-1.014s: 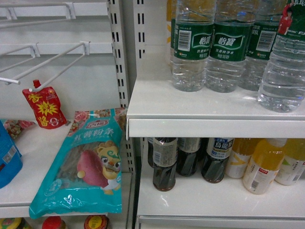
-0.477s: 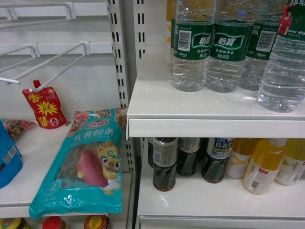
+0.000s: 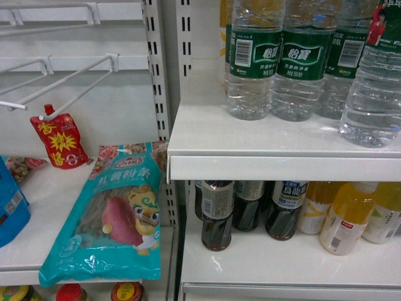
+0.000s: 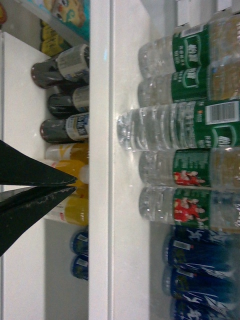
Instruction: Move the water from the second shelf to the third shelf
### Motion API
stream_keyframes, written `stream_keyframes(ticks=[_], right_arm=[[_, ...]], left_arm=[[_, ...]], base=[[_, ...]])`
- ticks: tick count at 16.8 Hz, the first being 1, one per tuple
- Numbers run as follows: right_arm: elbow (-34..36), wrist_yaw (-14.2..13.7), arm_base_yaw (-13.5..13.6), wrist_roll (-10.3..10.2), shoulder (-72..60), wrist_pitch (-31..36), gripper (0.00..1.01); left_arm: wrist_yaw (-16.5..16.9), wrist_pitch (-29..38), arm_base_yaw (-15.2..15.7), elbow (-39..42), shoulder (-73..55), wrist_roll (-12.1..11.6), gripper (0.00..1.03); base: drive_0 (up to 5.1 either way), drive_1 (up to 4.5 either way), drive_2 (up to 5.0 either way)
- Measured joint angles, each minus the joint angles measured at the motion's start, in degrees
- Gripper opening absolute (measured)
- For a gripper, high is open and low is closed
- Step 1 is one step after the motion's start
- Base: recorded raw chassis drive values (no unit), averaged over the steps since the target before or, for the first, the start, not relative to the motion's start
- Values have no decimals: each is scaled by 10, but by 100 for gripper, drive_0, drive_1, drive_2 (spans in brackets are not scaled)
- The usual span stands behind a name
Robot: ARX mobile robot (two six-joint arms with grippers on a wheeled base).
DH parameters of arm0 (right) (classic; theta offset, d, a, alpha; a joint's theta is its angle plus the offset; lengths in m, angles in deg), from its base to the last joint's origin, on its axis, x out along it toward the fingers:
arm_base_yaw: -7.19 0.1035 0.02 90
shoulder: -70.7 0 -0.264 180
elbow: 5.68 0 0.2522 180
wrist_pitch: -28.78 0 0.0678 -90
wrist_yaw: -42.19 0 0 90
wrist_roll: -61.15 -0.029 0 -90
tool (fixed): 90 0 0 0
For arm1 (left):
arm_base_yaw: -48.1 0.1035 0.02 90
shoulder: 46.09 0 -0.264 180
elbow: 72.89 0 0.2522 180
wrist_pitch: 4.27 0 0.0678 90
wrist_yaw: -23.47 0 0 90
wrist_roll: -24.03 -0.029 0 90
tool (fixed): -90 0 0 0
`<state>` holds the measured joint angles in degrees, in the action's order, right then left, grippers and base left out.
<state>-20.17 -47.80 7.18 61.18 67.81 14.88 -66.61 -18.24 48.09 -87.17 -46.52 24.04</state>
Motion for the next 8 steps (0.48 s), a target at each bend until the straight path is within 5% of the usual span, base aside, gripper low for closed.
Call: stream_keyframes(ticks=[5,8], right_arm=[[0,0,0,0,27,-1,2],[0,0,0,0,27,0,27]], left_arm=[[0,0,0,0,0,0,98],[0,0,0,0,0,0,98]], base=[[0,0,0],[0,0,0]])
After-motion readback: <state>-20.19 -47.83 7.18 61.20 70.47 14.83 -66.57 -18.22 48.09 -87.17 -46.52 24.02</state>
